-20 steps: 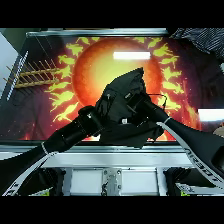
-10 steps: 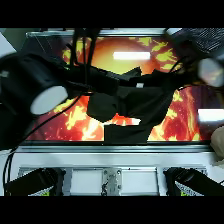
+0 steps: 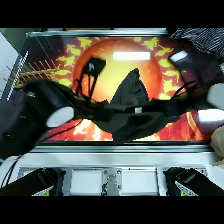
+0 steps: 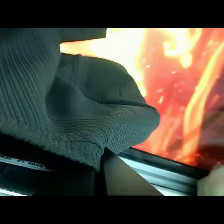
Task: Fold the clothes and pants, and hang the long-sleeved shirts on hangers.
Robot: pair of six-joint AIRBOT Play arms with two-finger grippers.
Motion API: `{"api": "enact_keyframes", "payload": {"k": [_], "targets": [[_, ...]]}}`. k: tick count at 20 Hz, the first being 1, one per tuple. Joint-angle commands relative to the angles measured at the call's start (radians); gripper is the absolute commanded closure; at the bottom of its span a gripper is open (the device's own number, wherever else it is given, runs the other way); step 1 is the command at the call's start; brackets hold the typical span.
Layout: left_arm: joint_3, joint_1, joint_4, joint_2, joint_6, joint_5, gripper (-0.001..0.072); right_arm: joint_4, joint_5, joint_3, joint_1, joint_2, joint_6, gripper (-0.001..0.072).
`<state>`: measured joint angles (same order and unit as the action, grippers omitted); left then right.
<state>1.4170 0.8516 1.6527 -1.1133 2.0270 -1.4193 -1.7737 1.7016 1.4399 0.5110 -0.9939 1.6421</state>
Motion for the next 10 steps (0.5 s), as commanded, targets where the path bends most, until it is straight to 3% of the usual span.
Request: {"api": "enact_keyframes", "payload": {"k": [1, 4, 7, 10], "targets": [[-0.278, -0.056, -0.228, 0.024, 0.033, 0.231, 0.069, 0.084, -0.158, -0.18, -0.001, -0.007, 0.011, 0.0693], [-0.352, -0.11, -0.265, 0.001, 0.029, 0.249, 0.069, 0.182, -0.187, -0.179, -0.047, -0.055, -0.008, 0.0693], [-0.418, -0.116, -0.266, 0.047, 0.03, 0.262, 0.069, 0.339, -0.206, -0.209, -0.158, -0.052, -0.093, 0.0692], [-0.503, -0.116, -0.267, 0.112, 0.058, 0.326, 0.069, 0.346, -0.209, -0.251, -0.213, -0.048, -0.058, 0.0692]]}}
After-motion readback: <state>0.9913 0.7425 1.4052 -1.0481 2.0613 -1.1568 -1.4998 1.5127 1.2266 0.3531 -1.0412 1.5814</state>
